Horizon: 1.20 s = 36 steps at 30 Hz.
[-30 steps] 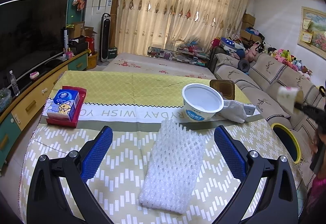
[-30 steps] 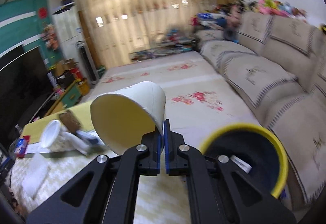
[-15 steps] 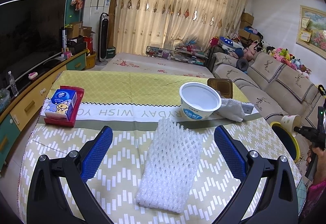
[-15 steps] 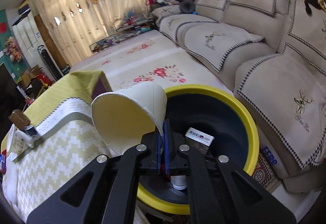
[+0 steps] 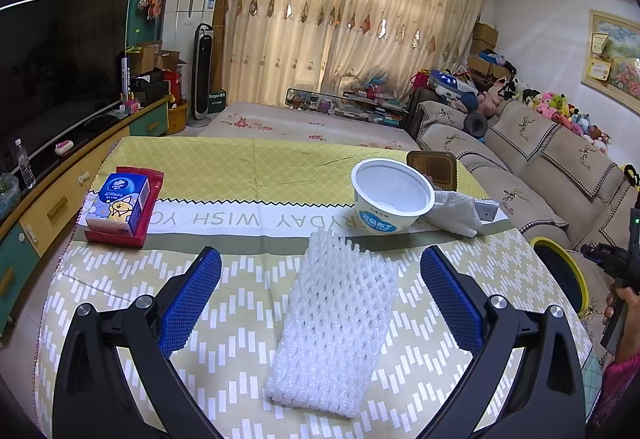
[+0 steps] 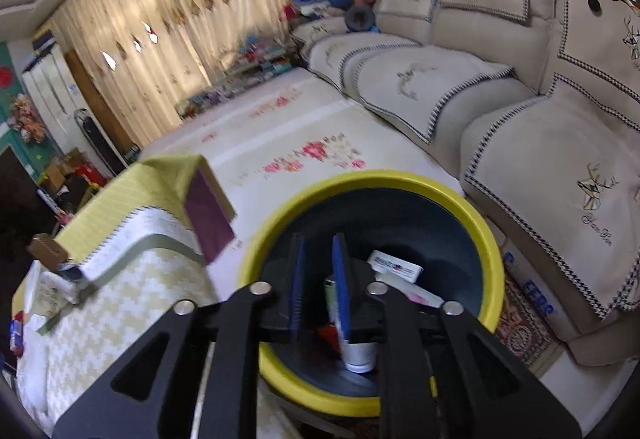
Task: Collect trash
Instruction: 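Carry the paper cup with the right gripper into the bin and release, then grasp the white foam net sleeve with the left gripper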
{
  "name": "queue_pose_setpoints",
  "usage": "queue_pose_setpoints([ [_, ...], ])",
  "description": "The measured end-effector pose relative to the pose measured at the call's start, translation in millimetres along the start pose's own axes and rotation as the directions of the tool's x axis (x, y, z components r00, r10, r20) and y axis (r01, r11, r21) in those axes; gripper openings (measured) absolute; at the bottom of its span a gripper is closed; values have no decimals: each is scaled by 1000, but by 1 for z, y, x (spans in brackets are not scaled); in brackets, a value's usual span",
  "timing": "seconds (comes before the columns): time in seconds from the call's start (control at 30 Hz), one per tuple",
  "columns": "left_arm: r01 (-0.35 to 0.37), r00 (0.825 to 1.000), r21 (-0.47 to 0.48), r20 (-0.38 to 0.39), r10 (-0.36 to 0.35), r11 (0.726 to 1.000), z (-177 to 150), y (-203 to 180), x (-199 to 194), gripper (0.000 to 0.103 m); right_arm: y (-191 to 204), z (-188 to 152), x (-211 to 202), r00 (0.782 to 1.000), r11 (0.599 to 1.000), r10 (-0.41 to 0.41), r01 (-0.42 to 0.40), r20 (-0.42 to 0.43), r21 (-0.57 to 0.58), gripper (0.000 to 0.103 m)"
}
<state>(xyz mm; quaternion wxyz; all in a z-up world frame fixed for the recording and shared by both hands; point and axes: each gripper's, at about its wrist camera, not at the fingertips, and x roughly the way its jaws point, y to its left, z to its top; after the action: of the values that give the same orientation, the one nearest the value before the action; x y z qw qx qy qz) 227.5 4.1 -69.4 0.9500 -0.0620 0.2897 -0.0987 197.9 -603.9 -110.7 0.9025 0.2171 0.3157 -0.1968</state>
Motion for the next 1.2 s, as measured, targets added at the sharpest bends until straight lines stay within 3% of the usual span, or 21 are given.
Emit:
queue_pose_setpoints([
  [0.07,-1,1000,2,-3,1,1000,0,0,1,98,10,-4,-11,999,1000,20,-20,40,-8,29],
  [0.23,14,1000,7,-21,-14,1000,-2,-2,5,98,43,-20,-38,993,996,46,-37,111,-84,29],
  [0.5,88,986,55,-149,-79,995,-11,-17,26,98,81,-48,-61,983,977,26,14,183,-215,36],
  [0.7,107,975,87,-204,-87,990,-17,-25,39,98,86,-59,-58,985,973,32,7,167,-231,36],
  [0.9,172,951,112,-279,-135,979,-25,-38,55,98,84,-59,-59,983,975,34,7,180,-224,41],
  [1.2,128,931,157,-359,-64,979,-39,-44,79,98,81,-58,-60,982,977,38,2,184,-215,42],
])
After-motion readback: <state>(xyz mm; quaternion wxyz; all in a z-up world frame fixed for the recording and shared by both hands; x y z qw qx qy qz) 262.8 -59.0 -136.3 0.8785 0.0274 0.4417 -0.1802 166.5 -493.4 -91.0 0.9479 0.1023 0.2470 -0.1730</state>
